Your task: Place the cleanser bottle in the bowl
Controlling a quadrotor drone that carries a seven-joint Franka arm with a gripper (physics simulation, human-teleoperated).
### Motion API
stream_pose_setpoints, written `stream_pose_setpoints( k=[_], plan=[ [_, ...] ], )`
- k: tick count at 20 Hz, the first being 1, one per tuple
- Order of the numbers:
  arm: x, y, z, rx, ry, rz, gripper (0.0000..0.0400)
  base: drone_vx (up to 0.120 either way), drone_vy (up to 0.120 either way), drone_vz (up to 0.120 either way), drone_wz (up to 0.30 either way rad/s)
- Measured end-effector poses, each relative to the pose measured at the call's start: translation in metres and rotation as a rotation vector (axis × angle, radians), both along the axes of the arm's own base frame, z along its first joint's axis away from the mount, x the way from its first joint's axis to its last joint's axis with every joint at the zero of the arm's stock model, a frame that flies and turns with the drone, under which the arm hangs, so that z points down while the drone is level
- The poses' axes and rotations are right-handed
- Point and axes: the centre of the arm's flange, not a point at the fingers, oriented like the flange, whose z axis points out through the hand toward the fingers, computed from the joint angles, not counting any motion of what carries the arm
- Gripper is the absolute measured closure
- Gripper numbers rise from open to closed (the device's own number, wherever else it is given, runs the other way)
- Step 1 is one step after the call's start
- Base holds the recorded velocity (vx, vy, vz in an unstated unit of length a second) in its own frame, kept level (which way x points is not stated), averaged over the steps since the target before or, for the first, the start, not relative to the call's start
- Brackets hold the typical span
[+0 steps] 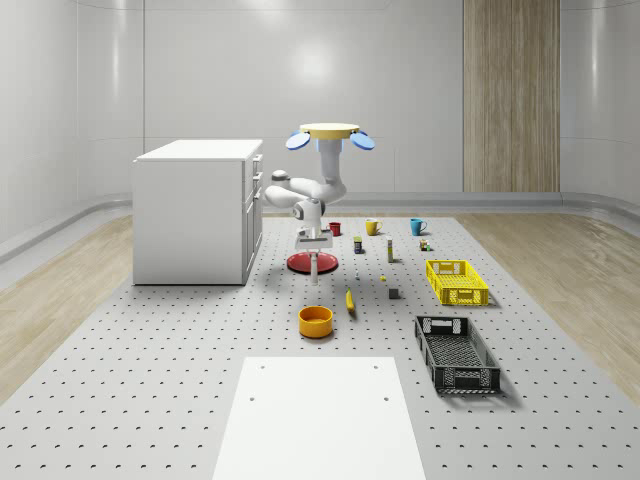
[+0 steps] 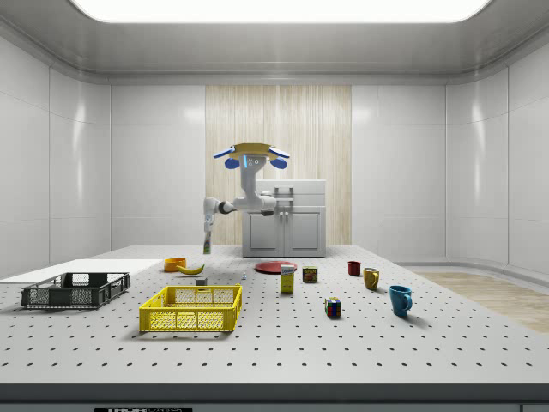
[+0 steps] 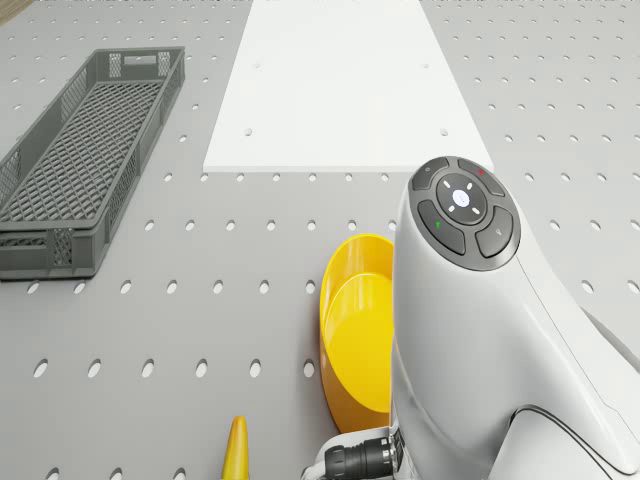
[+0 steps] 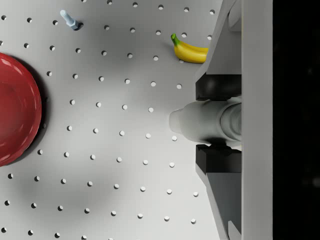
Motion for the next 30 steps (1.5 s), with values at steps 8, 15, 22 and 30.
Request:
stream_pose_setpoints(
  k=[8,15,22,30],
  plan=[
    [0.001,-0.010,0.000,-0.006,0.000,0.014,0.0273,0.120,-0.025,0.000,0.000],
    [0.001,-0.012,0.000,-0.008,0.000,0.017,0.0273,0.120,-0.023,0.000,0.000],
    [0.001,-0.012,0.000,-0.008,0.000,0.017,0.0273,0.120,0.000,0.000,0.000],
    [0.001,-0.012,0.000,-0.008,0.000,0.017,0.0273,0.120,0.000,-0.055,0.000]
  ],
)
